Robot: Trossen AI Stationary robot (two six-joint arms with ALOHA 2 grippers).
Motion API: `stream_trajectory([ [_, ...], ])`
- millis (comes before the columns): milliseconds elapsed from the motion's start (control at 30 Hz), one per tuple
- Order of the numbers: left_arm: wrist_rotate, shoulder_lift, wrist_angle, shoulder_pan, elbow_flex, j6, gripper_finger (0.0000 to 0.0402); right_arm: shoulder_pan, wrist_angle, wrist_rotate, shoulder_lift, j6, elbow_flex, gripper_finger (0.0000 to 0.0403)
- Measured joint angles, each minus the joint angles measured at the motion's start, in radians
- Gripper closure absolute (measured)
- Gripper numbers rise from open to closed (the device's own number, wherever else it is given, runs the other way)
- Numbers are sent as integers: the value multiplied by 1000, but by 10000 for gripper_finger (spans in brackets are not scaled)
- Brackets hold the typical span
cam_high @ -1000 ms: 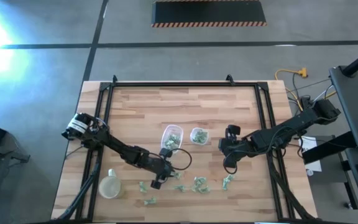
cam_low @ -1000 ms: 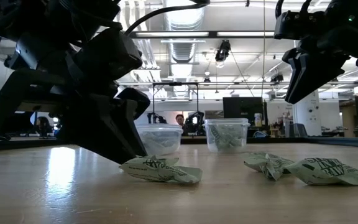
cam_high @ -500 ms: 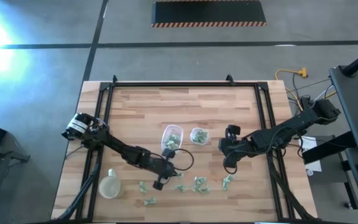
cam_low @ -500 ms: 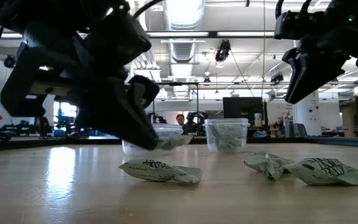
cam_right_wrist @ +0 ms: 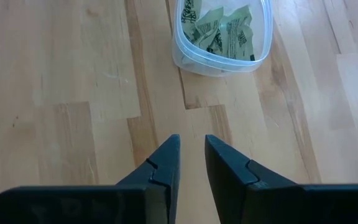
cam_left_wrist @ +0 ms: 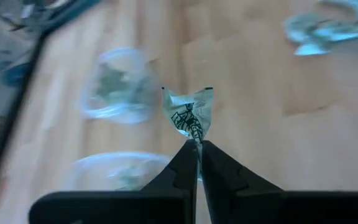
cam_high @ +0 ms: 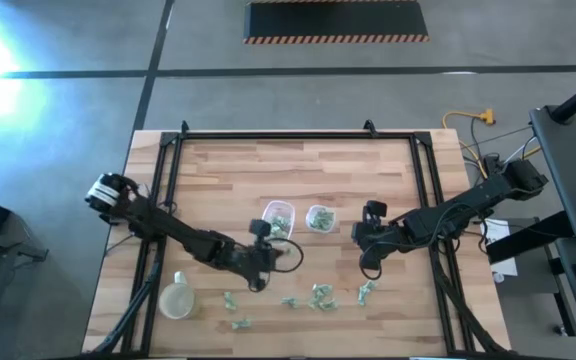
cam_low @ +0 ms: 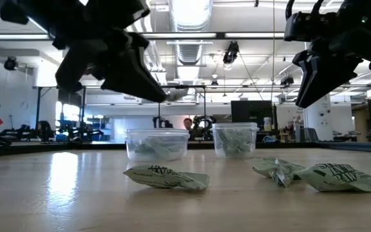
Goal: Pick and place items into bin
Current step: Put the white stevia packet into the left transparent bin
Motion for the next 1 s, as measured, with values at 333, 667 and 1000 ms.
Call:
stream_trajectory([
  [333,-110,-76,-115,82,-2,80,401,0,5,0,0,0,0,340],
  [667,-100,-70,-157,184,-2,3,402,0,5,0,0,-16,0,340],
  [1000,-29,-70,-167,183,-2,-1,367,0,25,0,0,-34,0,340],
])
